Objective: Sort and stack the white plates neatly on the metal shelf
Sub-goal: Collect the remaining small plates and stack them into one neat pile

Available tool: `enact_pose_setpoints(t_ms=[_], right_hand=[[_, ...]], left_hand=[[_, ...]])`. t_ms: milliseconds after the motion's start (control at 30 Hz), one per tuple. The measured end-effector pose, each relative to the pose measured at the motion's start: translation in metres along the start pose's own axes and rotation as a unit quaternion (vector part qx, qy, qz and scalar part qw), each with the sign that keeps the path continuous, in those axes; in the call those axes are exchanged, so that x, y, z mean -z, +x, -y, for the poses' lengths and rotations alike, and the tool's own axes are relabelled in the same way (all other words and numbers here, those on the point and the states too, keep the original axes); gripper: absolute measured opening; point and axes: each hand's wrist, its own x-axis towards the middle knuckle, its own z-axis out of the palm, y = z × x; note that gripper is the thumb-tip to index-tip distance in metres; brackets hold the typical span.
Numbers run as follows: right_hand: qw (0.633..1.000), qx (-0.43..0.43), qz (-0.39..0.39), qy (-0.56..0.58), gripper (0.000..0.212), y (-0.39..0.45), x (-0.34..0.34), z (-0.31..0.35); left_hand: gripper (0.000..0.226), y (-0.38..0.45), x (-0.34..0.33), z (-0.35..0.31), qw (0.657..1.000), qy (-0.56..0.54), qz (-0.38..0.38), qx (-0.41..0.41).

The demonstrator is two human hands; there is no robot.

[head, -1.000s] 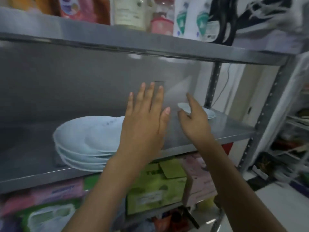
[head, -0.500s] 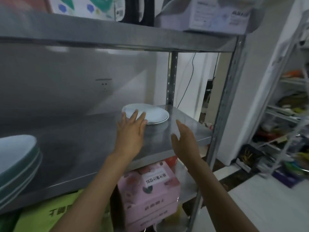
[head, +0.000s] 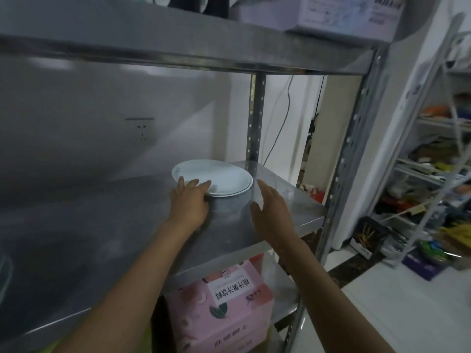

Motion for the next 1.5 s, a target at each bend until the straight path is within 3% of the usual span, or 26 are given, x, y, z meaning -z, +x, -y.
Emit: enact_pose_setpoints(t_ms=[233, 333, 500, 667, 900, 1133, 1500], right_hand=[[0.999, -0.012, 0.024, 0.028, 0.057, 0.008, -0.015, 0.001], [0.999, -0.011, 0.027, 0.039, 0.057, 0.006, -0.016, -0.001], [0.997, -0.021, 0.030, 0.070, 0.058, -0.003, -0.014, -0.002], [0.992, 0.002, 0.022, 0.122, 0.059, -0.015, -0.004, 0.002], [0.975, 0.025, 0.028, 0.219, 0.059, -0.042, -0.011, 0.028], [0.949, 0.071, 0.092, 0.294, 0.058, -0.080, -0.035, 0.090], [0.950, 0.076, 0.133, 0.271, 0.055, -0.128, -0.058, 0.171]], left_hand=[[0.018, 0.007, 0.003, 0.001, 0.996, -0.065, -0.064, -0.019], [0.016, 0.001, 0.010, -0.004, 0.995, -0.060, -0.059, -0.044], [0.018, -0.014, 0.028, -0.018, 0.986, -0.041, -0.118, -0.114], [0.009, -0.037, 0.050, -0.028, 0.973, -0.055, -0.195, -0.109], [0.012, -0.097, 0.098, -0.040, 0.938, -0.061, -0.326, -0.101], [0.012, -0.162, 0.142, -0.027, 0.923, -0.024, -0.376, -0.076], [0.012, -0.256, 0.215, 0.042, 0.889, -0.006, -0.457, -0.038]])
